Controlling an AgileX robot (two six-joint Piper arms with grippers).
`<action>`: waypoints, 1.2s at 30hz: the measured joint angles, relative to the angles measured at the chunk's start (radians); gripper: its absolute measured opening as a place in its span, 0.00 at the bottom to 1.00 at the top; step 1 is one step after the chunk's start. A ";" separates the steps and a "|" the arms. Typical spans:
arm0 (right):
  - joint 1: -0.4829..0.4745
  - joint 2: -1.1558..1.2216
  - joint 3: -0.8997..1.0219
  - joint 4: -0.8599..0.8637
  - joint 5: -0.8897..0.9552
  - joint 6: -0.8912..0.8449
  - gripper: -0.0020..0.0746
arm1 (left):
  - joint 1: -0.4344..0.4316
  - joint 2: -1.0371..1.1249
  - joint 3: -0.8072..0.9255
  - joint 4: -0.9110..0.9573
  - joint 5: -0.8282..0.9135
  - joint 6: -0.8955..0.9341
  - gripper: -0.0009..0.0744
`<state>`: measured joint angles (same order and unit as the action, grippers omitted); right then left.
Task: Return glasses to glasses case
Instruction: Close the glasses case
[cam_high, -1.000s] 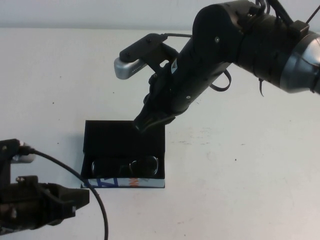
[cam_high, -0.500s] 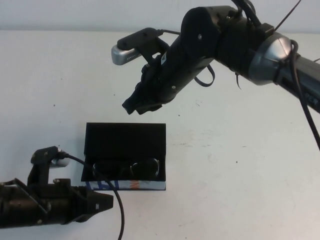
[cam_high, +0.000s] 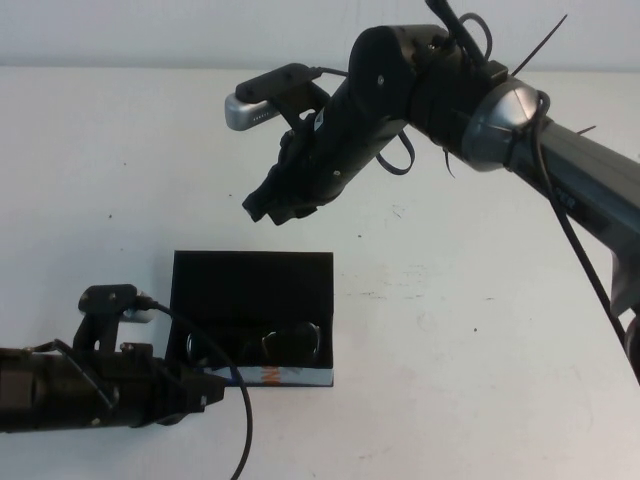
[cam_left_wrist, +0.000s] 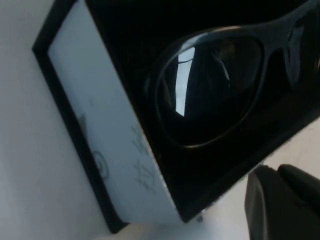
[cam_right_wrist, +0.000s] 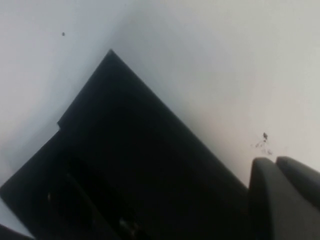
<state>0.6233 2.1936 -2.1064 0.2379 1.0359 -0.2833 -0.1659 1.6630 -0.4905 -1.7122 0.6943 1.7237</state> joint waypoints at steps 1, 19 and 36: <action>-0.002 0.006 -0.002 0.000 -0.008 0.000 0.01 | 0.000 0.006 -0.002 0.000 -0.002 0.002 0.01; -0.002 0.130 -0.004 0.002 -0.204 0.000 0.01 | 0.000 0.045 -0.003 -0.004 -0.010 0.023 0.01; -0.002 0.154 -0.091 0.053 -0.024 -0.025 0.01 | 0.000 0.045 -0.003 -0.004 -0.010 0.026 0.01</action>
<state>0.6218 2.3472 -2.1978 0.2910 1.0118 -0.3086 -0.1659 1.7079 -0.4931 -1.7160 0.6841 1.7494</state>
